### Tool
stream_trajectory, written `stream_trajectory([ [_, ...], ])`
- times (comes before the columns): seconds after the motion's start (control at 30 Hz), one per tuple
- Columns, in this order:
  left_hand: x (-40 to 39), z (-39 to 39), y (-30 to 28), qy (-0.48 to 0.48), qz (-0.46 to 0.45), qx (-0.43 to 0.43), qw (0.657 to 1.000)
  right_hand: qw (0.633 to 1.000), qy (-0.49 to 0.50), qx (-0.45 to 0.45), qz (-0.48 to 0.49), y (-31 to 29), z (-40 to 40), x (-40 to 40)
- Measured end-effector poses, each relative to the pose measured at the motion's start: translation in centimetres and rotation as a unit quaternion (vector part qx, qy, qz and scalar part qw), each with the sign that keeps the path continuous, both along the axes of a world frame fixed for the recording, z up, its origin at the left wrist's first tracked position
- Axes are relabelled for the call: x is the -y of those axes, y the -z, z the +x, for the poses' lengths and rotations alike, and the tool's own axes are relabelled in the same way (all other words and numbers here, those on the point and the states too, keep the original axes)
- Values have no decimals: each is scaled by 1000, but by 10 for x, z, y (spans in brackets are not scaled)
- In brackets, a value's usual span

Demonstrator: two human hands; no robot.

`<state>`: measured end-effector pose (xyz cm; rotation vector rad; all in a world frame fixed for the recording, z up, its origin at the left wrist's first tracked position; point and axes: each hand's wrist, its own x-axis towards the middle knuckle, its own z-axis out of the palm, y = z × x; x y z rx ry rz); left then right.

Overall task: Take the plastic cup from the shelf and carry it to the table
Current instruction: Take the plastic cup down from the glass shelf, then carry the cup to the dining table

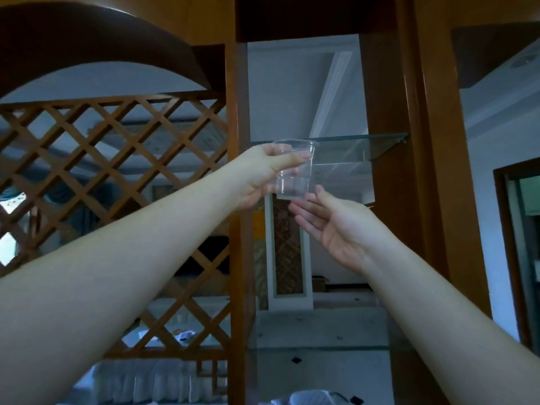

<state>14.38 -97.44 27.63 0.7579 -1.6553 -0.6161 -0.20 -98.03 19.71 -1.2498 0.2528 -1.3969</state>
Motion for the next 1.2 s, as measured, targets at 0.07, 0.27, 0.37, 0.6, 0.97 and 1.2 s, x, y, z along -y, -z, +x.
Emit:
stream_trajectory([
  [0.07,-3,2,18,-1,8,20,1000,1000,3,-1,26,16,-3,-3],
  [0.27,-12,-4,77,30,27,50,998,998,10,-14,56,69,-13,-22],
  [0.37,-15,-11,102,66,48,37,996,997,61,-36,42,98,-23,-31],
  [0.6,-24,-51,153,145,85,28,985,985,154,-66,41,145,-60,-67],
  [0.97,-78,-142,209,219,112,30,969,963,243,-83,84,196,-150,-138],
  [1.2,-120,-219,248,246,145,73,956,945,294,-73,119,235,-223,-206],
])
